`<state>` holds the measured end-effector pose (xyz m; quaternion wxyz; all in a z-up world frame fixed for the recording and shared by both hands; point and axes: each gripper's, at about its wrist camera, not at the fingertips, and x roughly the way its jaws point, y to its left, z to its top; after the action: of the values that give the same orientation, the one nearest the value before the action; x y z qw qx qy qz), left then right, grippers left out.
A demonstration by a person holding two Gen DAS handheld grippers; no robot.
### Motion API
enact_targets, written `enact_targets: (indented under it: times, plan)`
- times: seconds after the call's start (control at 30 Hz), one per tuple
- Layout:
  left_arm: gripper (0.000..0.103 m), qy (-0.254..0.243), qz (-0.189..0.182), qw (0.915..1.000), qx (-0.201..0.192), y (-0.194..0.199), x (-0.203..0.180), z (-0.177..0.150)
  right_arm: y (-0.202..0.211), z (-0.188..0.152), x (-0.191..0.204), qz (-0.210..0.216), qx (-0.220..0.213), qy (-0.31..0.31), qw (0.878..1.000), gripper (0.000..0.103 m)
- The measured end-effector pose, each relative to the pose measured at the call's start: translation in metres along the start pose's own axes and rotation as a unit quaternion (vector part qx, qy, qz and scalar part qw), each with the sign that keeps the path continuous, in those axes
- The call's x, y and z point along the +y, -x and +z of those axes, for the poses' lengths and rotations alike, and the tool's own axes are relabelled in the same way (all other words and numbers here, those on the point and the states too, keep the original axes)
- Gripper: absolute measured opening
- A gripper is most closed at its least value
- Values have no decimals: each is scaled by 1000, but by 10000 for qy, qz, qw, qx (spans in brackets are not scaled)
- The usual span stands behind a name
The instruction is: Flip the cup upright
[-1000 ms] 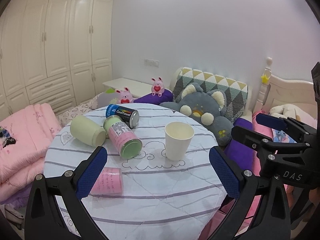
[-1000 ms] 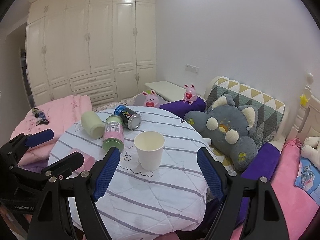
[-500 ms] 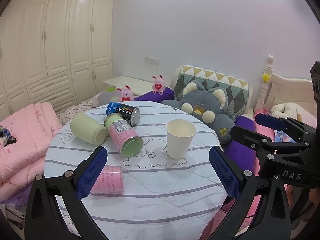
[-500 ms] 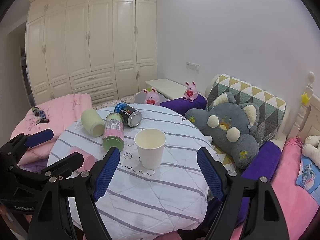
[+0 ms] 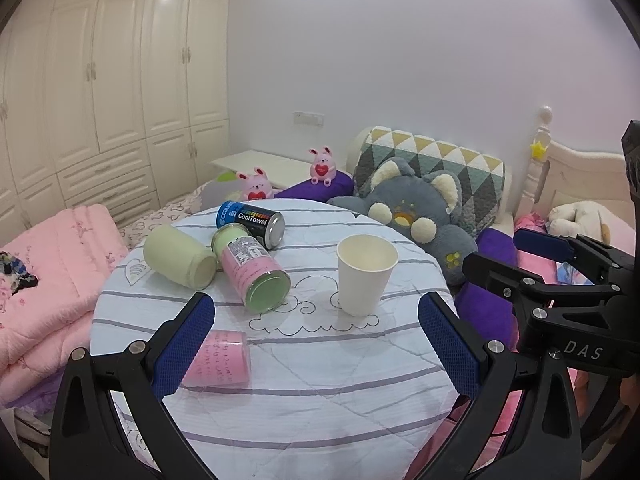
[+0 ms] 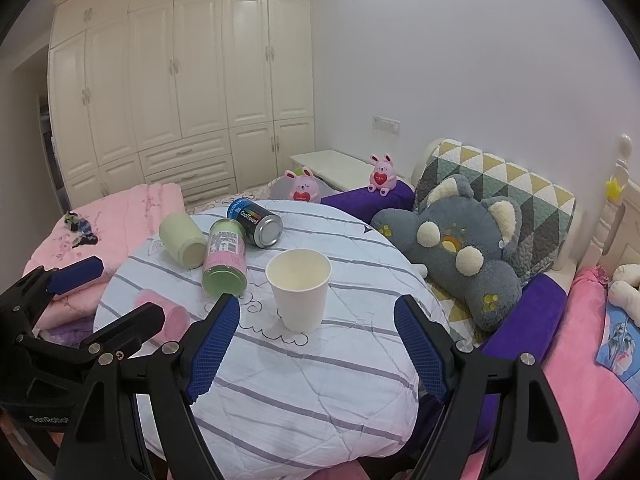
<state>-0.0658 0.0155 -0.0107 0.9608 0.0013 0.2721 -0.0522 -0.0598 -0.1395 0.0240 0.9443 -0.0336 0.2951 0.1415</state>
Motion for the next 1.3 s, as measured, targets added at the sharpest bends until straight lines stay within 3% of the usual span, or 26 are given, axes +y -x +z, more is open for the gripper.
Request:
enact_targets:
  times: [1.3]
  plan:
    - [103, -30, 97, 9999, 32, -10, -2, 4, -9, -3, -3, 18, 107, -56, 9999, 81]
